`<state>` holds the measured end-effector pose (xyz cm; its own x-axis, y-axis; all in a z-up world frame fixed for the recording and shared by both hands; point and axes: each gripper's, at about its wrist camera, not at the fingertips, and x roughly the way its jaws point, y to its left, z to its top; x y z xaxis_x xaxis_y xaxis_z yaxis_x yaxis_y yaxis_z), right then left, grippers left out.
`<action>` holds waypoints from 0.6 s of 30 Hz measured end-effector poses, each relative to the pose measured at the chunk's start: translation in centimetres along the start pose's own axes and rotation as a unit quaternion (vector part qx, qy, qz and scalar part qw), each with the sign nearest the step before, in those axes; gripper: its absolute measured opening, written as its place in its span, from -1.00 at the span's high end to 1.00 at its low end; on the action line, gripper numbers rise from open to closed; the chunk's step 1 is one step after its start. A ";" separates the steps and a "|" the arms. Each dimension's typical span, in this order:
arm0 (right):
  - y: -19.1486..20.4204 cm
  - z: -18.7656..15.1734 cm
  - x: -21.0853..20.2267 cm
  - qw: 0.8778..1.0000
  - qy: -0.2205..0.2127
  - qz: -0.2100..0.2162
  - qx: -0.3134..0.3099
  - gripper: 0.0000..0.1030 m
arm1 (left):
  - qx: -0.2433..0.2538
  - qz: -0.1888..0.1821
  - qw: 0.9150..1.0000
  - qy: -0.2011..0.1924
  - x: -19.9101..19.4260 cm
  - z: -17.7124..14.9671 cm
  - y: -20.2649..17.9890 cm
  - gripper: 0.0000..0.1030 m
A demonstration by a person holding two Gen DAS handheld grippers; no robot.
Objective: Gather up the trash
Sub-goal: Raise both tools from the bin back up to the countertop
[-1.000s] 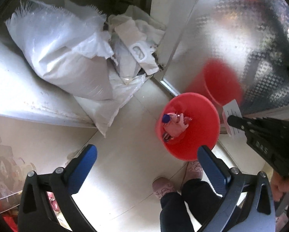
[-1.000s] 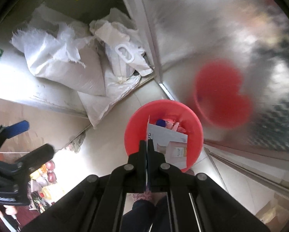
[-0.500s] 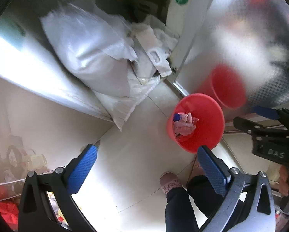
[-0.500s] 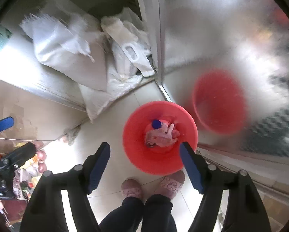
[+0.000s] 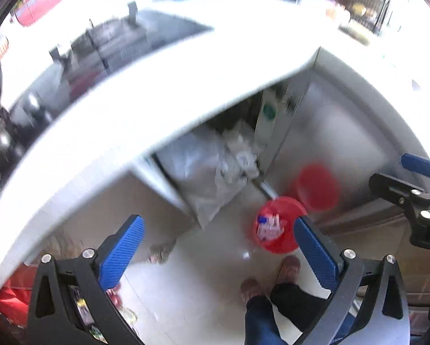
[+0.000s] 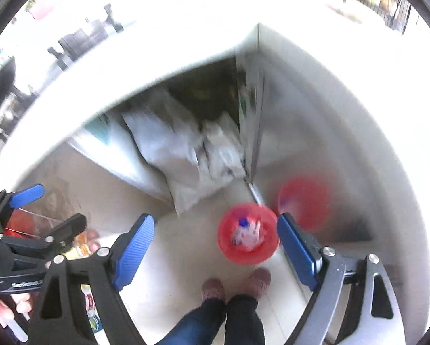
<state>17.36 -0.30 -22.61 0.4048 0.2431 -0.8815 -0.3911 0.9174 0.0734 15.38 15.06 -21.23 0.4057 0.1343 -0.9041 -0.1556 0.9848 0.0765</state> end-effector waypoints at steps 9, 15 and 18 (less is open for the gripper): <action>-2.8 3.1 -9.8 0.994 -0.100 -0.021 0.032 -0.88 | 0.028 -0.030 0.997 -0.066 -7.3 5.8 -2.7 -1.00; -3.6 4.0 -11.3 0.990 -0.112 -0.075 0.029 -0.88 | 0.049 -0.059 0.995 -0.060 -8.7 7.6 -5.0 -1.00; -4.4 3.6 -12.7 0.988 -0.130 -0.075 0.038 -0.88 | 0.063 -0.069 0.994 -0.065 -9.4 8.2 -6.2 -1.00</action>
<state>16.94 -6.22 -10.06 0.6556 0.1665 -0.7365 -0.2511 0.9679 -0.0047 19.96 8.59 -9.78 0.5291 0.0027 -0.8486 0.0194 0.9997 0.0152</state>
